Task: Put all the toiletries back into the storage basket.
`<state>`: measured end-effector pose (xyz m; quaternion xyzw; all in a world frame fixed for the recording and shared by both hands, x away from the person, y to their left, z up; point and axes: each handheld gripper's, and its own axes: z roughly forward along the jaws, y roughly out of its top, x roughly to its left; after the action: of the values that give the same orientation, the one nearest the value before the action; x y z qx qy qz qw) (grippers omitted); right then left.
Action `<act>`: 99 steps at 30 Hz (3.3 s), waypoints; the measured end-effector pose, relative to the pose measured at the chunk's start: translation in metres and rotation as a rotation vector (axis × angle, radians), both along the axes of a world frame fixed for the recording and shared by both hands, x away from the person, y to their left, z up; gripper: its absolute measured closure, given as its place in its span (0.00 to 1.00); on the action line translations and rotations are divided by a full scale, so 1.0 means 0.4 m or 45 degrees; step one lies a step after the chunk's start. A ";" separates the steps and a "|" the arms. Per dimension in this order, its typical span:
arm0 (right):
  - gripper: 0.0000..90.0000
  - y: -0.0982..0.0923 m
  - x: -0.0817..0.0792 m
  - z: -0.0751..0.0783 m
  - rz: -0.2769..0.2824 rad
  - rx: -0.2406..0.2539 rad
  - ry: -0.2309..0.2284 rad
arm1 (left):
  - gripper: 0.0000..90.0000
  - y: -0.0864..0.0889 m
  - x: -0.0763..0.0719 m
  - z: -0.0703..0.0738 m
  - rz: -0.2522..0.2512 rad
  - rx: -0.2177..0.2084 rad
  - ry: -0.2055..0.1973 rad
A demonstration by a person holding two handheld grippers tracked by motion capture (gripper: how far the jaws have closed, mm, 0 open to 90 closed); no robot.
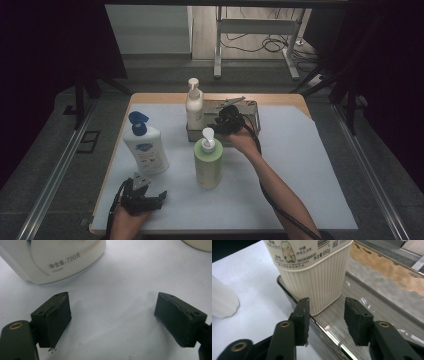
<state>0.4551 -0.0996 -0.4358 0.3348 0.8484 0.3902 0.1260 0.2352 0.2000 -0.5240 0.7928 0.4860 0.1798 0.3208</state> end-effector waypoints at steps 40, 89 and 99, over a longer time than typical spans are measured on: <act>0.18 -0.104 -0.136 0.048 0.073 -0.058 -0.072 | 0.15 0.000 0.001 0.000 0.000 -0.001 0.002; 0.00 -0.349 -0.338 -0.053 -0.016 -0.062 -0.025 | 0.15 -0.001 0.000 0.000 0.002 -0.002 -0.001; 0.00 -0.362 -0.370 -0.078 -0.007 -0.043 -0.038 | 0.15 -0.001 0.000 0.000 0.001 0.000 -0.001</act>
<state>0.3070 -0.2445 -0.4671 0.3289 0.8521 0.3803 0.1455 0.2352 0.1996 -0.5240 0.7925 0.4863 0.1801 0.3210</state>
